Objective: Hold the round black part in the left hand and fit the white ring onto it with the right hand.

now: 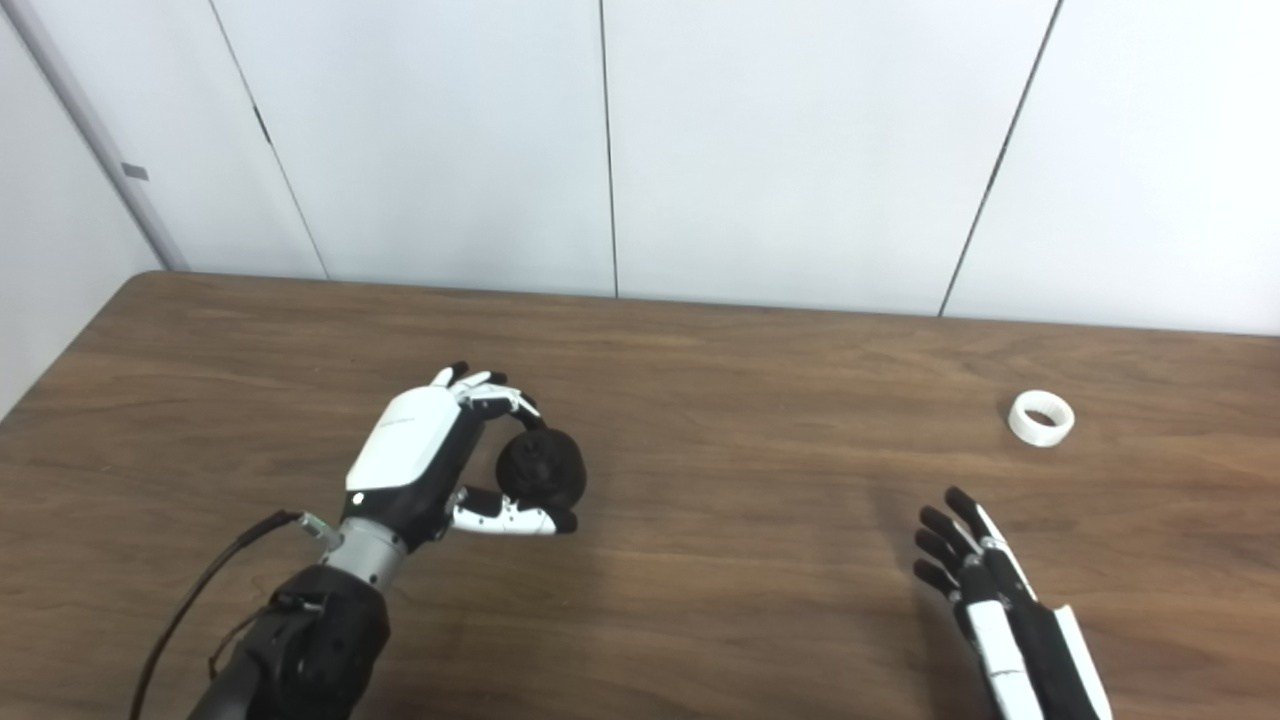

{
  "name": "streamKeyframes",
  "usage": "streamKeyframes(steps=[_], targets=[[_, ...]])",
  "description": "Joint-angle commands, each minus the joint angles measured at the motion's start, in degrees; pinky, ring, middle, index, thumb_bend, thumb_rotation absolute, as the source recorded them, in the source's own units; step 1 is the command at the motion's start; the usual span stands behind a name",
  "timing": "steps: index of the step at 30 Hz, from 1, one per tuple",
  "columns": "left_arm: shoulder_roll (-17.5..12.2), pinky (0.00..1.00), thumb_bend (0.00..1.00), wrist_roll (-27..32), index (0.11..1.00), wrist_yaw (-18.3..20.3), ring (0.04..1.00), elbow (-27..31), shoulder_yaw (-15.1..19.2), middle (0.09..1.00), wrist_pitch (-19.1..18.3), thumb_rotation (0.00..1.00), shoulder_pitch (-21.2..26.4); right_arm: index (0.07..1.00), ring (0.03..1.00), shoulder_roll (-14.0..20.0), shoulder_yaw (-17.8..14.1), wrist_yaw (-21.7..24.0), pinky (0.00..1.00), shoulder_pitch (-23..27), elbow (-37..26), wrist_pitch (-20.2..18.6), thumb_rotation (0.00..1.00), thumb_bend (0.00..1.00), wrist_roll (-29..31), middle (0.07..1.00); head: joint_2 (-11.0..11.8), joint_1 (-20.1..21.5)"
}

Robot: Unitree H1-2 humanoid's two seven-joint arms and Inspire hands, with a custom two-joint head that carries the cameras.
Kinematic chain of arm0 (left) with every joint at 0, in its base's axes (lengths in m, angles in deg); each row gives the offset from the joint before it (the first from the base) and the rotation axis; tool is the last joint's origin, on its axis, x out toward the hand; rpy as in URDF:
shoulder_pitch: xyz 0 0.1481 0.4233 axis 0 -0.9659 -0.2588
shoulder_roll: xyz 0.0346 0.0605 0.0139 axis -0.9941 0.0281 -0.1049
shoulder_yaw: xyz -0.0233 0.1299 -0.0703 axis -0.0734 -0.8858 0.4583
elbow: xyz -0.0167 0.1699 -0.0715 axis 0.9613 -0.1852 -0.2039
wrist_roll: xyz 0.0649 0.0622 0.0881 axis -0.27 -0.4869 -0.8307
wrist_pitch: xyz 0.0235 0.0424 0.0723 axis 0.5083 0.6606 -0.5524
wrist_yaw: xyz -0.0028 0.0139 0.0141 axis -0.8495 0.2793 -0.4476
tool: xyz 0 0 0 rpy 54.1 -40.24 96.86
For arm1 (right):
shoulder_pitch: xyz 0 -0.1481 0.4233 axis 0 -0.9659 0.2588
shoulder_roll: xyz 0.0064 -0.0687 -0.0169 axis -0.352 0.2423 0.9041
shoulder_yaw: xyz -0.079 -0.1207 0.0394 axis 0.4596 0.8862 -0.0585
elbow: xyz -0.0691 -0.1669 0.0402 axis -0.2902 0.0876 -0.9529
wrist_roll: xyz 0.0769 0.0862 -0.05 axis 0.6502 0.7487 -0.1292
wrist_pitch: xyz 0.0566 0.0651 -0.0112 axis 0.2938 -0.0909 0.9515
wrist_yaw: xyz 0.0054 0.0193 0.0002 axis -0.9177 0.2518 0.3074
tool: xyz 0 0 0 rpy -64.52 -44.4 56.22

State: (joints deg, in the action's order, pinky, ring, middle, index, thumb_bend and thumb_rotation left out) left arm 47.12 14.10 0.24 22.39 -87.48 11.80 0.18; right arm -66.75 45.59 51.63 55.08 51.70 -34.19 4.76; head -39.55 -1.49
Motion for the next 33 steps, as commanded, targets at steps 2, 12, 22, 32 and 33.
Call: streamKeyframes(steps=[2, 12, 22, 32, 33], targets=[[1.2, 1.00, 0.52, -2.6, 0.481, -0.5, 0.882, 2.1, -1.8, 0.755, 2.5, 0.06, -0.5, 0.935, 0.892, -1.3, 0.5, -0.7, 0.85, 1.5, -2.9, -0.5, 0.89, 0.65, -0.7, 0.891, -0.5, 0.7], [4.5, 1.00, 0.53, -5.8, 0.482, -1.3, 0.880, -0.3, -5.5, 0.755, 6.1, 0.06, -4.0, 0.945, 0.893, -2.0, 1.6, -1.7, 0.88, 1.8, -4.7, -2.7, 0.89, 0.67, -0.9, 0.898, -1.2, 2.7], [6.7, 1.00, 0.53, -6.7, 0.482, -1.6, 0.892, -2.9, -7.0, 0.766, 7.2, 0.06, -6.6, 0.936, 0.893, -2.4, 2.9, -3.0, 0.87, 1.5, -7.4, -5.0, 0.90, 0.68, -2.5, 0.896, -3.0, 4.9], [7.4, 1.00, 0.52, -6.4, 0.483, -5.7, 0.880, -7.5, -6.7, 0.773, 9.7, 0.06, -7.5, 0.931, 0.886, -2.2, 3.0, -3.7, 0.87, 1.9, -8.8, -6.6, 0.90, 0.70, -2.5, 0.887, -4.2, 5.0], [7.4, 1.00, 0.52, -6.5, 0.483, -6.0, 0.880, -7.9, -6.8, 0.771, 9.7, 0.06, -7.5, 0.932, 0.888, -2.1, 3.0, -3.7, 0.87, 2.0, -8.9, -6.9, 0.90, 0.70, -2.6, 0.887, -4.2, 5.0]])
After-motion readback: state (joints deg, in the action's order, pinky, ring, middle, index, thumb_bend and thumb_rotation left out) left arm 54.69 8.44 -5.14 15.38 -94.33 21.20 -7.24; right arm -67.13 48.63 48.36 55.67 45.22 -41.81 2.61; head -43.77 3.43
